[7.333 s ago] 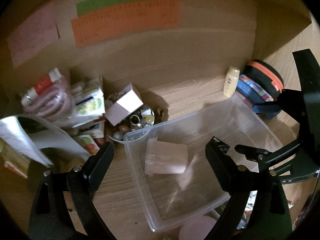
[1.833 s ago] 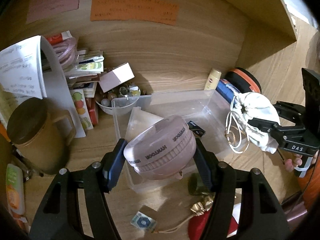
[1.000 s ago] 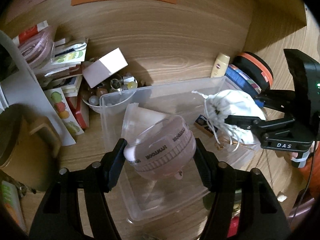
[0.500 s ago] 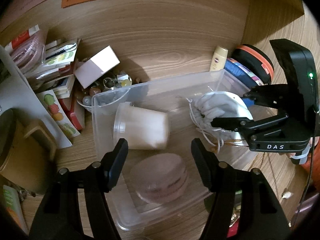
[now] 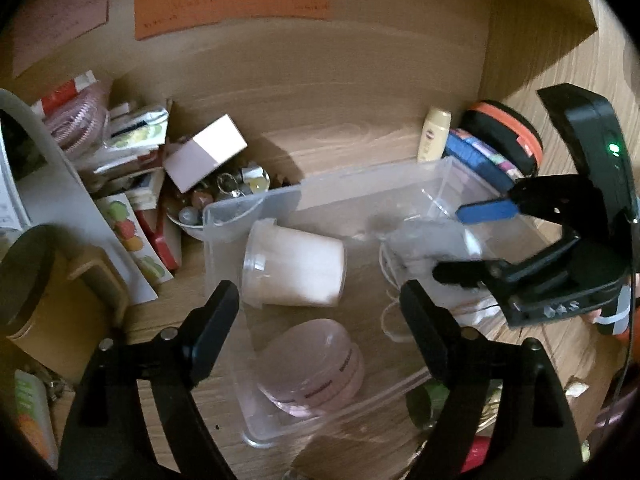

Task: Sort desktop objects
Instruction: 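Release the compact with the left gripper while the right gripper releases the pouch into the box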

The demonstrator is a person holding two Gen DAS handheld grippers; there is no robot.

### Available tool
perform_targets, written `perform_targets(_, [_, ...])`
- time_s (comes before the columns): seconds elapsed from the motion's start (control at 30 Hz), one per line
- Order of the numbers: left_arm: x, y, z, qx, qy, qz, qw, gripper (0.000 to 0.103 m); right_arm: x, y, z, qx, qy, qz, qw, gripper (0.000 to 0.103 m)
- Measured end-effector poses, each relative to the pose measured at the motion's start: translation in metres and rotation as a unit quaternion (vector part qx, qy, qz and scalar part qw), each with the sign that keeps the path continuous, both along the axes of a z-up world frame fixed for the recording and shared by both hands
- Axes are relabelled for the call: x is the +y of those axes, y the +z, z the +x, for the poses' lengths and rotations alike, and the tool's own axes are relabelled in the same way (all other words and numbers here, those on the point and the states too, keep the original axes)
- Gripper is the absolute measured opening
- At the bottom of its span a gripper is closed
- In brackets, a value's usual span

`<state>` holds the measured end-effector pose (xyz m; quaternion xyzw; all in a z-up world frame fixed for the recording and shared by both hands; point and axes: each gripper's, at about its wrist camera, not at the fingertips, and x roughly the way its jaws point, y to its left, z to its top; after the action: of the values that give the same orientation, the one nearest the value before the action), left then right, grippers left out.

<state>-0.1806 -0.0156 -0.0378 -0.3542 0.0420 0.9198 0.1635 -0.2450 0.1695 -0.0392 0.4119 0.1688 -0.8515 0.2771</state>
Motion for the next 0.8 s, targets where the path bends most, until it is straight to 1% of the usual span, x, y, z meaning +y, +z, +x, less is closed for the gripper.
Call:
perform_targets(0.1, [-0.004, 0.003, 0.001, 0.006, 0.005, 0.005, 1.0, 0.084, 0.004, 0.013, 0.01, 0.028, -0.006, 0.004, 1.0, 0.077])
perform_targets(0.17, [-0.006, 0.004, 0.001, 0.007, 0.007, 0.007, 0.9999, 0.084, 0.006, 0.018, 0.014, 0.035, -0.016, 0.008, 0.999, 0.08])
perform_targets(0.23, [-0.006, 0.005, 0.003, 0.009, 0.008, 0.006, 0.9999, 0.084, 0.009, 0.021, 0.017, 0.037, -0.025, 0.011, 0.999, 0.081])
perform_targets(0.27, [-0.006, 0.006, 0.004, 0.011, 0.009, 0.004, 0.9999, 0.086, 0.011, 0.022, 0.019, 0.038, -0.029, 0.012, 0.999, 0.081])
perform_targets(0.3, [-0.006, 0.007, 0.005, 0.013, 0.012, 0.003, 0.9998, 0.093, 0.013, 0.023, 0.021, 0.038, -0.032, 0.012, 0.999, 0.081])
perform_targets(0.33, [-0.006, 0.007, 0.006, 0.015, 0.015, 0.002, 0.9998, 0.095, 0.015, 0.024, 0.023, 0.039, -0.036, 0.014, 0.998, 0.081])
perform_targets(0.57, [-0.007, 0.02, 0.02, 0.031, 0.025, -0.01, 0.9991, 0.095, 0.02, 0.035, 0.049, 0.067, -0.05, 0.027, 0.996, 0.082])
perform_targets(0.67, [-0.012, 0.025, 0.028, 0.036, 0.032, -0.009, 0.9988, 0.096, 0.023, 0.042, 0.062, 0.081, -0.054, 0.023, 0.995, 0.082])
perform_targets(0.8, [-0.024, 0.033, 0.04, 0.043, 0.046, -0.002, 0.998, 0.1, 0.029, 0.051, 0.08, 0.095, -0.058, 0.008, 0.994, 0.084])
